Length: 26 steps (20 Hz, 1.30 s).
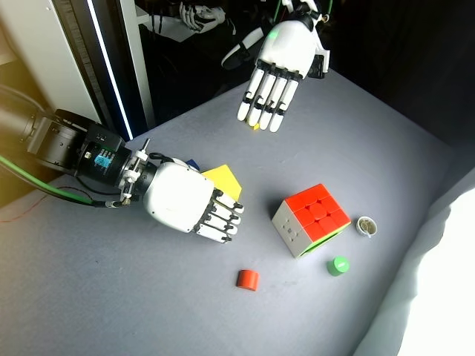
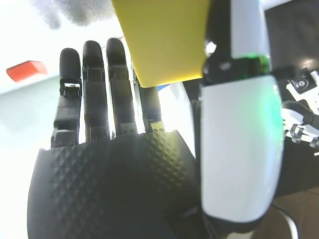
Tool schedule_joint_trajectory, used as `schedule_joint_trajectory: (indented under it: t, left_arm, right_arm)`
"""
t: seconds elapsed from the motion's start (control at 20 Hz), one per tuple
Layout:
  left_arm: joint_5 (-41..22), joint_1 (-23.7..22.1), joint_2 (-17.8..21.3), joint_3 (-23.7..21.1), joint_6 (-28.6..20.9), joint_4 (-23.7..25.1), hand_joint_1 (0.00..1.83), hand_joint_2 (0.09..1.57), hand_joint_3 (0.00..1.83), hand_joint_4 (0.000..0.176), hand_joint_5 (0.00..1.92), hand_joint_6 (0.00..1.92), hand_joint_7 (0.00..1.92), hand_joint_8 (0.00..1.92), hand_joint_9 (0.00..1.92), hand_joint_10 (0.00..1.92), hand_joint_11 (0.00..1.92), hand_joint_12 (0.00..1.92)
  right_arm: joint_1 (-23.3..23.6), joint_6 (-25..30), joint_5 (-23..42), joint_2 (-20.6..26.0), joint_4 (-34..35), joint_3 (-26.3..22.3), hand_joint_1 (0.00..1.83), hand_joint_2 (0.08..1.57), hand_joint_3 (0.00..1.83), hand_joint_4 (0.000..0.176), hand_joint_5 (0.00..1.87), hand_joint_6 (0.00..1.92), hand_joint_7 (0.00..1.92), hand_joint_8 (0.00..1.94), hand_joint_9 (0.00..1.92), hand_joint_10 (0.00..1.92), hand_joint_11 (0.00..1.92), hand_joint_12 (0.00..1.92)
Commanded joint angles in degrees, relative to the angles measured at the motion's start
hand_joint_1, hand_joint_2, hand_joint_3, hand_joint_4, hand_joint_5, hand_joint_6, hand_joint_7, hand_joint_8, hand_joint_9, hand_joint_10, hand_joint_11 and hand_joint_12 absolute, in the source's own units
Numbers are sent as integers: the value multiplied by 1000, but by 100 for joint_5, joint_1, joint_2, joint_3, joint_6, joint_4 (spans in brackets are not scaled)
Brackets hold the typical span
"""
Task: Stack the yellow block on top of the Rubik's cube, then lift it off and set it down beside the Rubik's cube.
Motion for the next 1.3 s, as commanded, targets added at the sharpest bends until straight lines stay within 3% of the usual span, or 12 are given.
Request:
schedule_joint_trajectory:
  t: [0.0, 0.15, 0.35, 0.65, 0.95, 1.15, 1.25]
  left_arm:
    - [-431, -26, 75, -32, 1, -216, 151, 940, 0, 0, 147, 1, 207, 5, 212, 5, 163, 24]
    - [-474, -28, 79, -39, -54, -160, 202, 936, 0, 0, 179, 12, 228, 11, 228, 9, 169, 26]
    - [-488, -42, 69, -58, -62, -150, 178, 937, 0, 0, 152, 0, 197, 3, 202, 4, 161, 21]
    - [-476, -45, 69, -70, -106, -150, 180, 937, 0, 0, 149, 0, 192, 4, 202, 4, 157, 18]
    - [-437, -53, 86, -95, -118, -170, 177, 938, 0, 0, 135, 0, 188, 0, 198, 1, 144, 12]
    - [-396, -67, 103, -113, -120, -205, 195, 938, 1, 0, 205, 11, 258, 12, 257, 11, 181, 26]
    - [-395, -67, 106, -118, -129, -206, 160, 959, 2, 0, 244, 7, 313, 10, 306, 10, 207, 34]
  right_arm:
    - [-25, 10, 503, 74, -160, -19, 864, 850, 0, 0, 174, 0, 155, 1, 157, 0, 0, 604]
    - [-33, 9, 502, 86, -161, -20, 832, 793, 0, 0, 63, 0, 49, 1, 69, 0, 0, 423]
    - [-34, 9, 497, 160, -161, -33, 697, 680, 0, 0, 0, 0, 0, 0, 0, 0, 0, 18]
    - [0, 40, 484, 682, -161, -272, 557, 607, 0, 0, 0, 0, 0, 0, 0, 0, 0, 0]
    - [343, 244, 221, 1777, -702, -786, 599, 620, 0, 0, 0, 0, 0, 0, 0, 0, 0, 0]
    - [455, 280, -439, 2422, -399, -893, 584, 687, 9, 0, 6, 2, 5, 2, 2, 1, 6, 3]
    - [630, 306, -1270, 2759, -353, -900, 591, 710, 7, 0, 123, 10, 167, 9, 143, 19, 74, 76]
